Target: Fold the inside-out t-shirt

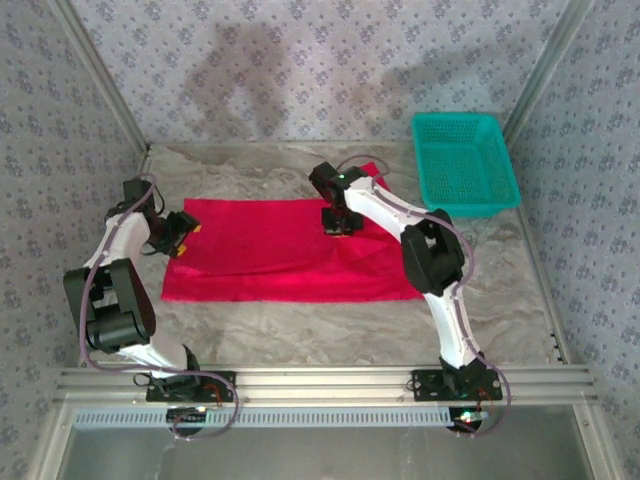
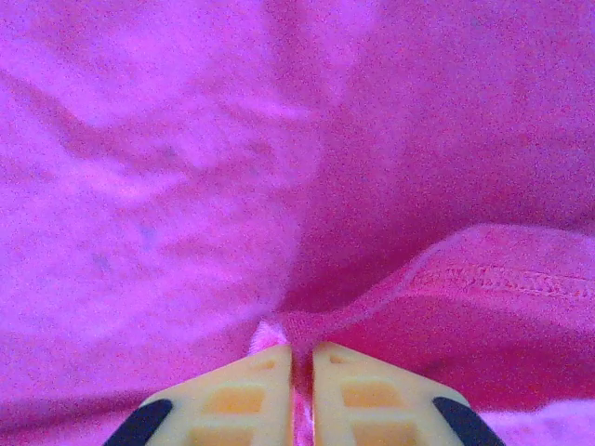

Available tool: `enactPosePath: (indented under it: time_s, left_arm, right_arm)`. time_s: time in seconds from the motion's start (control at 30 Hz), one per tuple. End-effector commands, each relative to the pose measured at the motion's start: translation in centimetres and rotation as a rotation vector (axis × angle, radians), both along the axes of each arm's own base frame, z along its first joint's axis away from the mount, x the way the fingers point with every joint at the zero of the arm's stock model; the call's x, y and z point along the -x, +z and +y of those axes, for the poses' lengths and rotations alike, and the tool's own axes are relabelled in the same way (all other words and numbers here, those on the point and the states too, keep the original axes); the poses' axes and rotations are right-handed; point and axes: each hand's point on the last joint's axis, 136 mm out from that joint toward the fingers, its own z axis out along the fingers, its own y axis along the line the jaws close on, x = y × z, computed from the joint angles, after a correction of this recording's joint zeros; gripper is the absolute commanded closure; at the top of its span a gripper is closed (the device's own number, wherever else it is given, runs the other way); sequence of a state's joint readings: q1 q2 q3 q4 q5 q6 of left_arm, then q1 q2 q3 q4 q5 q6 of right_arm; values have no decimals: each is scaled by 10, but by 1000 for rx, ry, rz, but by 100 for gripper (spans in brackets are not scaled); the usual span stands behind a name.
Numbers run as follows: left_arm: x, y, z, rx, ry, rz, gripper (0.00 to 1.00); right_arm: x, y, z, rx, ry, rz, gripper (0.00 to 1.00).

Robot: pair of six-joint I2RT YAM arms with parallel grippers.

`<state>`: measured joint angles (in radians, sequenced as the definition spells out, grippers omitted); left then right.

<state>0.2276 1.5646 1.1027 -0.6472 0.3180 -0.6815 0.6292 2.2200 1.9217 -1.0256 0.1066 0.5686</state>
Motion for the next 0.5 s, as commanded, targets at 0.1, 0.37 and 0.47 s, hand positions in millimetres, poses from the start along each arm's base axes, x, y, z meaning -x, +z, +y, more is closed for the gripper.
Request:
enactPosePath:
  time_s: [0.1,0.37,0.47]
  left_arm:
    - [-10,12,-14,-1,-42,-19,40]
    - [-19,0,-35,7,-84,-3,40]
    - [-21,-2,-40,5,-97,4,40]
  right_arm:
    - [10,48,-3,50,86,-77,66]
    - [66,12,-50,-127,-31,-6,47]
    - [70,-6,-58,-245,-86,20,45]
